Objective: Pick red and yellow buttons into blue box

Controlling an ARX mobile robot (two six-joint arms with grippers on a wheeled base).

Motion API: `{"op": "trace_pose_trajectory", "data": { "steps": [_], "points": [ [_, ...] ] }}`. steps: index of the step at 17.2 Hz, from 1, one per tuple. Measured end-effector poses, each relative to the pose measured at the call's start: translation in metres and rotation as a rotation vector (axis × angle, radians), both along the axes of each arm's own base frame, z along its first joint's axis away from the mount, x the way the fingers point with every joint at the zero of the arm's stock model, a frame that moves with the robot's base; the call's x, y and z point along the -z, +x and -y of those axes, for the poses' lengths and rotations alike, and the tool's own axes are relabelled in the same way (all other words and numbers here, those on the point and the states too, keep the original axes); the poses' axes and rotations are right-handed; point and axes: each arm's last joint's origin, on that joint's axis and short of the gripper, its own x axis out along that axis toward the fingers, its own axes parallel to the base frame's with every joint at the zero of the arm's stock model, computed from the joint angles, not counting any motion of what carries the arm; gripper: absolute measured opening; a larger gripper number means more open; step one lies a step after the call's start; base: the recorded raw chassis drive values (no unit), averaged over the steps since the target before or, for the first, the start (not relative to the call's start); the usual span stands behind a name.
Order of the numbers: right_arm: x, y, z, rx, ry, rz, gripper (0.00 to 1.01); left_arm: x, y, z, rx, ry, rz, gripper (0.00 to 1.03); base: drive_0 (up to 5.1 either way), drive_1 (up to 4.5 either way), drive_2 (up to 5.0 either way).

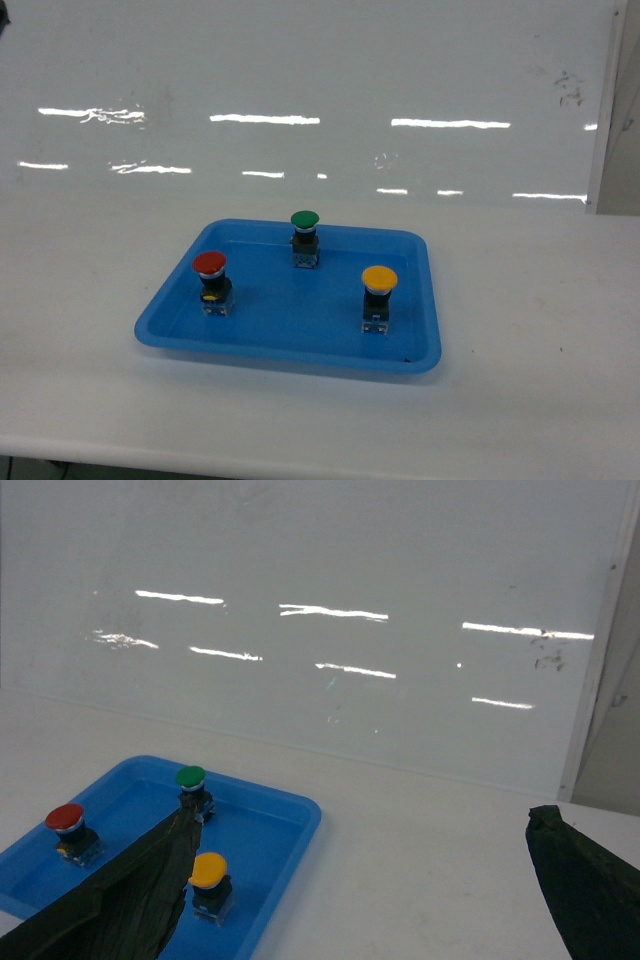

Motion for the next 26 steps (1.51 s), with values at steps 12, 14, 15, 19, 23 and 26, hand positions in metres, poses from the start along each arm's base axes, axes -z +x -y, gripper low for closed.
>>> {"op": "trace_pose_trajectory", "data": {
  "steps": [12,14,15,19,23,26],
  "points": [
    [0.028,0.072,-0.048,-0.159,-0.087,-0.231,0.98,0.035,0.098,0.007,-0.048,0.086,-0.195,0.98,0.0,0.00,0.0],
    [0.028,0.091,-0.061,-0.191,-0.136,-0.235,0.98,0.047,0.126,0.015,-0.039,0.117,-0.276,0.98,0.0,0.00,0.0],
    [0.033,0.097,-0.062,-0.194,-0.146,-0.256,0.98,0.051,0.130,0.019,-0.033,0.125,-0.293,0.98,0.0,0.00,0.0],
    [0.065,0.113,-0.066,-0.192,-0.184,-0.363,0.98,0.069,0.145,0.038,0.002,0.146,-0.376,0.98,0.0,0.00,0.0],
    [0.088,0.118,-0.071,-0.240,-0.197,-0.435,0.98,0.103,0.149,0.041,-0.049,0.190,-0.495,0.98,0.0,0.00,0.0],
    [0.088,0.118,-0.072,-0.248,-0.205,-0.428,0.98,0.104,0.148,0.041,-0.053,0.193,-0.495,0.98,0.0,0.00,0.0]
  ]
}}
